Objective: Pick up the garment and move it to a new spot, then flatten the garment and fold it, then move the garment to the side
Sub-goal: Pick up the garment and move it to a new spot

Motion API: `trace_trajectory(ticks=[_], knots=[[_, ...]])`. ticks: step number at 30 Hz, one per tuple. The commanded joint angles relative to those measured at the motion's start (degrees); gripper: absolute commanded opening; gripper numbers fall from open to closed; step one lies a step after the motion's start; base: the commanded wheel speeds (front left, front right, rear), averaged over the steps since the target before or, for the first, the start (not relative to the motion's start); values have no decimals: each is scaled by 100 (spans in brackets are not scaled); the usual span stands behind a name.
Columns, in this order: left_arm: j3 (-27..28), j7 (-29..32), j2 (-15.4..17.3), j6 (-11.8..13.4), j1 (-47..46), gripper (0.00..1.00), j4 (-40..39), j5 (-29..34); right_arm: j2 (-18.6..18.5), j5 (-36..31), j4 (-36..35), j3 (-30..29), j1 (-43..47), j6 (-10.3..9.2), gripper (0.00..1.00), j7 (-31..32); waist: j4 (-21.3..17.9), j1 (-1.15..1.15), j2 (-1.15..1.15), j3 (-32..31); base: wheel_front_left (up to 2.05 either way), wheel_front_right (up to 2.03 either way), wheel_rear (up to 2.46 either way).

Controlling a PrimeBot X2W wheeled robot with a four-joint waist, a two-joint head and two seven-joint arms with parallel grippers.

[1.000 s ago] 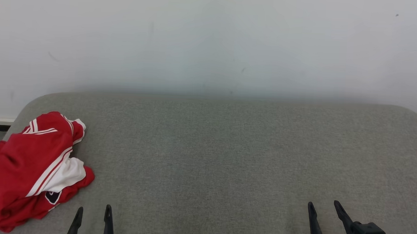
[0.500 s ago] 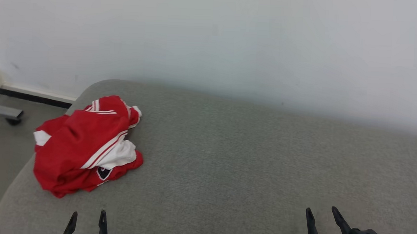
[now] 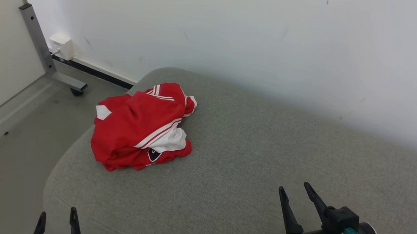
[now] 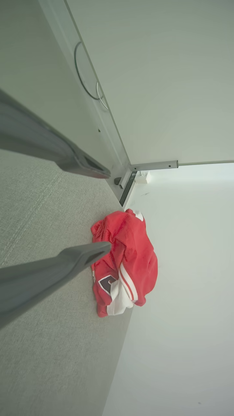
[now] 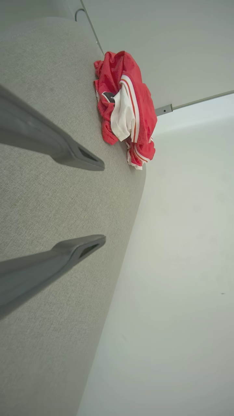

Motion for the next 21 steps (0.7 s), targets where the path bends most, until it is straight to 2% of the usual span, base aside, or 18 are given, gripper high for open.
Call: trace_trajectory(ticks=[1,15,21], knots=[[10,-18,-12,1,101,100,-20,-7,-13,6,4,9,-38,-12,100,11,128,0,0,130,0,0,0],[101,-19,-108,194,287,100,-393,-85,-12,155,283,353,-393,-12,100,-96,205,0,0,240,0,0,0],[-110,183,8,17,-302,100,-19,-136,-13,186,307,238,-257,-12,100,-157,181,0,0,227,0,0,0]])
